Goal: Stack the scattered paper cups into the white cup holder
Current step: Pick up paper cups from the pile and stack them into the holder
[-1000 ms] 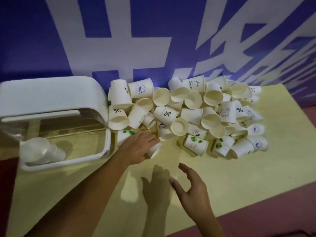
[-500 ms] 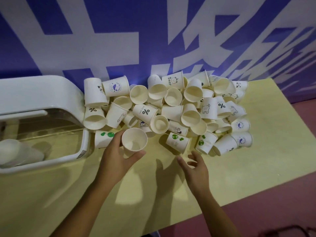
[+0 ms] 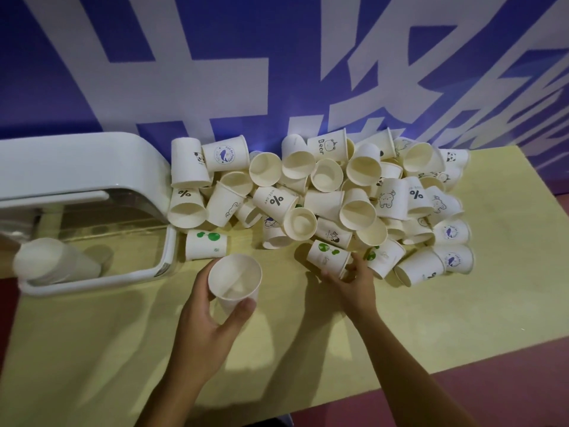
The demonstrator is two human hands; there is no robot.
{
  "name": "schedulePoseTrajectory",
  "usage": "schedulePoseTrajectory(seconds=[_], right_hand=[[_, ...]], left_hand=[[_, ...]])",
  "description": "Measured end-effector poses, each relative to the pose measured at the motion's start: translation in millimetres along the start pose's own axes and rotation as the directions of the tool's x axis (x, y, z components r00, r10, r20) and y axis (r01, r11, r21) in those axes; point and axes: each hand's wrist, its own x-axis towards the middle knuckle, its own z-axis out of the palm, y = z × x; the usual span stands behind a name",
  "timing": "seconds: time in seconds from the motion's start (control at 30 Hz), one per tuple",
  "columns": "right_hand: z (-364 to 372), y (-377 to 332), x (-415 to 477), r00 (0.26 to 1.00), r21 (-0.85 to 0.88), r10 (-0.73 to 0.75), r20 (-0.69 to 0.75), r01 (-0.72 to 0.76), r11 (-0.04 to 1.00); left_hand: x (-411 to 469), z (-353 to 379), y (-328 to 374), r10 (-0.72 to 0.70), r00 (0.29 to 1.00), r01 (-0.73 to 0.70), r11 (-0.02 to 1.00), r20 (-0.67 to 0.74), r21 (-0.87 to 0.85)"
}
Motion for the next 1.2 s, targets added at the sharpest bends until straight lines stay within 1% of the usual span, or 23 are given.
schedulePoseTrajectory(seconds=[0.07,0.23,0.27,0.33,0.43,0.57,0.6,0.8,0.9,0.97,1.03,1.2], right_hand=[[1.2,0.6,3.5,1.0,0.008,0.009,-0.008,-0.009,1.0],[4.4,-2.1,1.8,0.994,0.046,0.093,-0.052,-0.09,0.995],[4.6,-4.3,-0.7,0.994,0.064,0.094,-0.053,-0.09,0.994],[3.9,-7.1,-3.0,0.998,0.099,0.051,-0.031,-0.047,0.994],[5.2,-11.6,-2.6,1.0,0.071,0.007,-0.005,-0.007,0.997],[8.8,-14.5,-11.1,0.996,0.098,0.072,-0.06,-0.066,0.993],[9.5,-13.2,-14.7,0.995,0.099,0.069,-0.076,-0.062,0.993],[13.1,-35.4,-58.7,0.997,0.128,-0.04,-0.059,0.048,0.991],[22.8,-49.4,-79.5,0.999,0.155,-0.045,-0.022,0.048,0.987],[33.5,-63.1,-91.7,0.999,0.159,-0.049,-0.012,0.05,0.986],[46.8,-80.7,-102.9,0.996,0.17,-0.088,0.006,0.086,0.982],[92.4,-130.5,-135.2,0.98,0.176,-0.166,0.112,0.145,0.974]], left_hand=[[-1.7,-3.4,-0.2,0.008,1.0,-0.008,1.0,-0.003,-0.008],[0.1,-13.6,-6.6,0.009,0.999,-0.009,1.0,-0.042,0.007],[1.2,-15.8,-8.2,0.0,0.999,-0.001,1.0,-0.05,-0.006],[2.8,-20.3,-10.2,-0.013,0.998,0.011,0.999,-0.058,-0.033],[3.8,-29.3,-12.1,-0.001,0.998,-0.002,0.998,-0.058,-0.065],[2.0,-44.3,-13.2,0.001,0.997,-0.009,0.994,-0.074,-0.111],[1.7,-48.7,-14.6,0.001,0.997,-0.01,0.992,-0.079,-0.122],[1.8,-81.2,-27.6,0.011,0.994,-0.029,0.987,-0.112,-0.158],[-0.1,-102.5,-28.7,0.033,0.991,-0.052,0.988,-0.132,-0.142],[-2.0,-119.5,-29.4,0.047,0.988,-0.067,0.988,-0.145,-0.136],[-3.4,-138.0,-30.1,0.051,0.986,-0.072,0.989,-0.157,-0.132],[-6.3,-188.8,-36.9,0.055,0.969,-0.088,0.988,-0.241,-0.13]])
